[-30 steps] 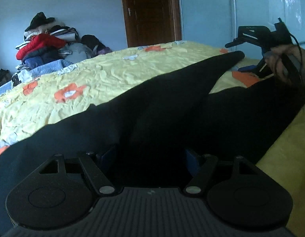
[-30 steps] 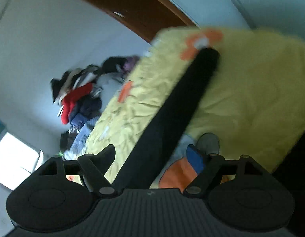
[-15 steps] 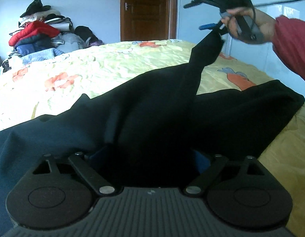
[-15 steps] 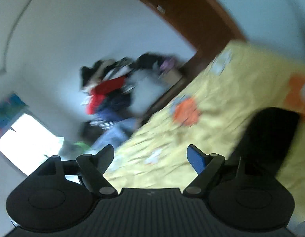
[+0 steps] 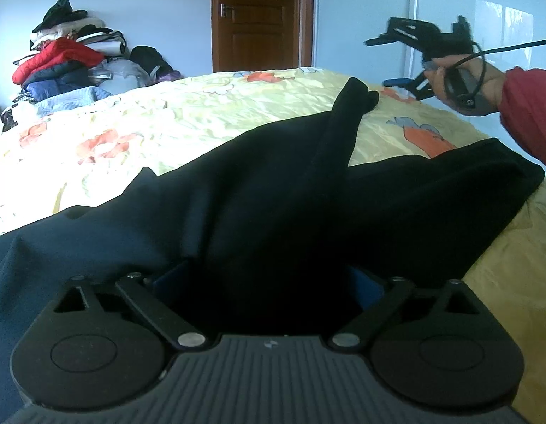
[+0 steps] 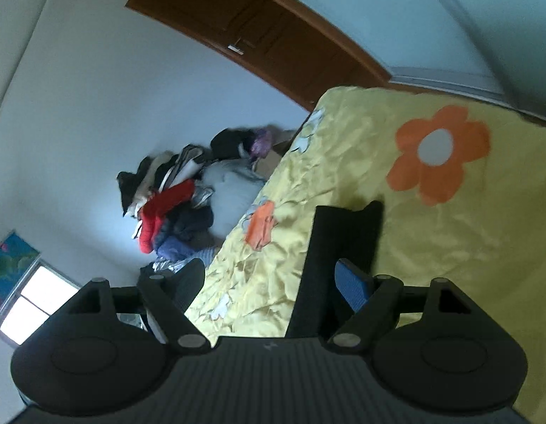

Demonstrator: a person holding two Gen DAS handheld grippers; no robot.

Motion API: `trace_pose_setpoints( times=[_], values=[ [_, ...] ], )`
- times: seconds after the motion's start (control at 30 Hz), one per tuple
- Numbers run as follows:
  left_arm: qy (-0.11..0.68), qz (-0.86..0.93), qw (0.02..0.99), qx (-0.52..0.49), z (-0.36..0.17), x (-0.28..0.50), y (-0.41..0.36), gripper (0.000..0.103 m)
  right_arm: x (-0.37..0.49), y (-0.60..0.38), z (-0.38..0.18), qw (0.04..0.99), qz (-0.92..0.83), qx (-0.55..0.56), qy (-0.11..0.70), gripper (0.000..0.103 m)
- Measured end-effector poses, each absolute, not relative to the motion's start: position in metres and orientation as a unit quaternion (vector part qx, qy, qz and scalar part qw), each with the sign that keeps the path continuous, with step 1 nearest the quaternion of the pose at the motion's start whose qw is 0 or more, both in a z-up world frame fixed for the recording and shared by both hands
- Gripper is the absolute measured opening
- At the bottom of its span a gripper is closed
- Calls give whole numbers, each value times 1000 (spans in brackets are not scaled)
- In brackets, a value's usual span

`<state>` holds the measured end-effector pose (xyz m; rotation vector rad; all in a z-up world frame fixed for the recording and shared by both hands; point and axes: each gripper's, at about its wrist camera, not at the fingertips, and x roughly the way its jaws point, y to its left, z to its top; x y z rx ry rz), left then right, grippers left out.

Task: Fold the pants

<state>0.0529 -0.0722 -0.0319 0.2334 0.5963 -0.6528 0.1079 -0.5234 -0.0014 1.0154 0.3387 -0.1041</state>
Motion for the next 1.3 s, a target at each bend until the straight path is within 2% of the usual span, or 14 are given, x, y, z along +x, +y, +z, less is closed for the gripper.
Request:
trace_pose_setpoints(
  times=[0.17,0.33,0.37,0.43,0.47,0.53,0.57,0.73,1.0,1.1,1.17,1.3],
  values=[
    [288,-315,897,113,-32,53,-73,99,139,-509,-17,848,-82,479,211,81],
    [288,-316,897,113,-32,53,-73,100,152,-513,-30,840,-96,498,193,81],
    [288,-316,897,113,-33,53,-73,100,155,-515,-31,840,-101,499,189,77],
    [289,-317,896,113,-33,53,-73,101,164,-519,-32,840,-113,494,192,43],
    [289,-317,896,114,-33,53,-73,101,168,-520,-33,839,-120,492,198,35],
    [289,-317,896,114,-33,53,-73,101,173,-520,-32,843,-132,479,207,12],
    [289,-317,896,114,-33,53,-73,101,173,-518,-31,846,-135,473,205,9],
    [284,-316,897,119,-33,51,-74,100,153,-510,-11,861,-119,467,160,7],
    [233,-291,910,183,-27,35,-87,89,99,-496,54,886,-53,452,86,4],
    [223,-292,907,207,-25,33,-95,76,85,-495,73,890,-43,449,68,4],
    [229,-298,904,203,-23,36,-98,61,78,-496,83,891,-37,449,55,4],
    [243,-323,898,174,-24,43,-95,45,66,-500,100,894,-29,445,33,4]
  ],
)
